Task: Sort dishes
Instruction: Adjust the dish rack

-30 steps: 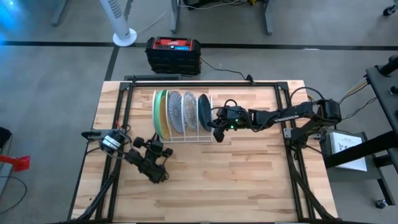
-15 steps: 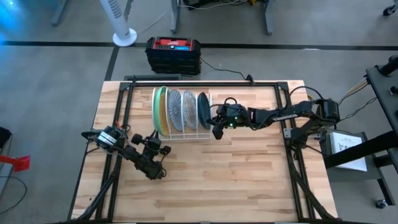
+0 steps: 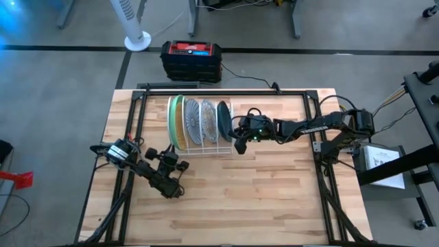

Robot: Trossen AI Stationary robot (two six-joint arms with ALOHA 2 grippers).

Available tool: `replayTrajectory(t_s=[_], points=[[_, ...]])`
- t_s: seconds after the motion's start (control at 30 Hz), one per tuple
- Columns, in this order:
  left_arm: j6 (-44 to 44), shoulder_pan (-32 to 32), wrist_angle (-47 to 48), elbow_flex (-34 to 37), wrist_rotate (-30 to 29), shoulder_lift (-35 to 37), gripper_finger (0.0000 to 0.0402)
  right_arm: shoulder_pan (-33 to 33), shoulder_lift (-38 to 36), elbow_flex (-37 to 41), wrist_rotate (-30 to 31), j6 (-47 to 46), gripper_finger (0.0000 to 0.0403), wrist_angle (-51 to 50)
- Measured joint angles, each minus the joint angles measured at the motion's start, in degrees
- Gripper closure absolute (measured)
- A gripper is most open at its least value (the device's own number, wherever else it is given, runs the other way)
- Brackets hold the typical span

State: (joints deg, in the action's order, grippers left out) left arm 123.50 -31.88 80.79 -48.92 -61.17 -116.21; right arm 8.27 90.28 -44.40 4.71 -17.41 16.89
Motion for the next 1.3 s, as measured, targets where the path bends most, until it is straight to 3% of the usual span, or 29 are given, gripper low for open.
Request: replayTrajectory(t_s=[0.37,0.83,1.1,1.3], points=[[-4.7,-1.7,0.6,-2.0,5.1,0.0,0.0366,0.0,-0.5,0.1,0.0,-1.4,0.0283,-0.8],[-3.0,-1.9,1.3,-2.3,5.0,0.0,0.0363,-0.1,-0.9,0.1,0.0,-2.1,0.0231,-3.1],[-3.7,-2.0,2.6,-2.3,5.9,1.6,0.029,-0.1,-0.9,0.1,0.0,-2.5,0.0222,-3.5],[-15.8,-2.3,3.9,-4.2,8.7,3.5,0.0231,-0.1,-1.0,0.0,-0.3,-3.2,0.022,-4.8]])
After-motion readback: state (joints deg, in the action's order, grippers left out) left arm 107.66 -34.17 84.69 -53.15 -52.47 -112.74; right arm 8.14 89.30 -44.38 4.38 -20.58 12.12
